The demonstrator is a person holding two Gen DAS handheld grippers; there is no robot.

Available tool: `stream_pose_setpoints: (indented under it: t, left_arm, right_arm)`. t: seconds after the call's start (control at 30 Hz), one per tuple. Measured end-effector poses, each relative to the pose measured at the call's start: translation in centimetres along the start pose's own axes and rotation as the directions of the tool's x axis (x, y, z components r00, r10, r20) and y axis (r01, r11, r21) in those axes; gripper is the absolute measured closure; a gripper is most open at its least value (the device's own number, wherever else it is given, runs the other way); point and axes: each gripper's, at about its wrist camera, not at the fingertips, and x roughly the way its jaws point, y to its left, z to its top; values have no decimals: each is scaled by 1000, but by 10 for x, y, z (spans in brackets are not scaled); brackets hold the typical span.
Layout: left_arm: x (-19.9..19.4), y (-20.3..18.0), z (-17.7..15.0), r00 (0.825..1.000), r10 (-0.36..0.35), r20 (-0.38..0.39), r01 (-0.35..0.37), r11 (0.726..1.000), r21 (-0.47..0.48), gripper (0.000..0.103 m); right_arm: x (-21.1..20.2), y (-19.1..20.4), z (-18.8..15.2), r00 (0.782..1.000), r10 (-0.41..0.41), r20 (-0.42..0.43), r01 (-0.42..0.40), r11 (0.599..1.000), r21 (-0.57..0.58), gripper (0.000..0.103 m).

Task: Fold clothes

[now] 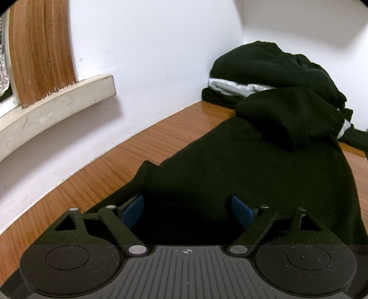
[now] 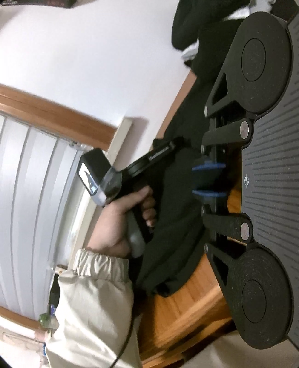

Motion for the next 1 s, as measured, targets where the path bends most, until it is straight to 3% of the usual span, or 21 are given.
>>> stream_pose_setpoints:
  t: [0.07, 0.1, 0.13, 0.23, 0.43, 0.63, 0.7, 0.77, 0.8, 0.83, 0.9, 1.0]
  left_arm:
    - [1, 1, 0, 1000, -5, -2, 5, 1000, -4, 15]
    - [1, 1, 0, 1000, -7, -4, 7, 1000, -5, 15]
    - [1, 2, 0, 1000, -9, -5, 9, 1000, -7, 14]
    - [1, 1, 0, 1000, -7, -5, 7, 1000, -5, 14]
    - [-9, -2, -1, 1000, 29, -1, -29, 999, 20, 14]
    - [-81, 11, -21, 998, 47, 34, -48, 999, 15, 14]
    - [-112, 13, -37, 996, 71, 58, -73, 997, 34, 14]
    - [-140, 15, -56, 994, 85, 65, -87, 996, 26, 24]
    - [-153, 16, -67, 994, 89, 70, -90, 996, 18, 34]
    - [-163, 14, -75, 993, 94, 74, -95, 995, 14, 44]
    - [-183, 11, -93, 991, 106, 83, -107, 994, 9, 54]
    - [-206, 0, -117, 986, 120, 112, -122, 992, 15, 56]
  right_arm:
    - [8, -1, -4, 1000, 11, -18, -10, 1000, 10, 71]
    - [10, -1, -7, 999, 30, -42, -29, 999, 22, 89]
    - [8, -2, -9, 996, 60, -59, -58, 997, 43, 97]
    - [-1, -3, -13, 989, 112, -97, -105, 992, 74, 98]
    - [-11, -7, -5, 993, 93, -72, -87, 992, 88, 99]
    - [1, 2, 4, 995, 90, -41, -87, 993, 77, 95]
    - [6, 4, 5, 997, 80, -25, -77, 992, 103, 87]
    - [13, 1, 5, 998, 63, 0, -62, 985, 158, 80]
    - [16, -2, 5, 998, 56, 15, -58, 980, 193, 75]
    - [19, -4, 5, 998, 48, 29, -54, 972, 227, 74]
    - [27, -7, 4, 999, 34, 40, -44, 960, 277, 74]
    - [40, -9, 0, 1000, 10, 14, -13, 949, 314, 74]
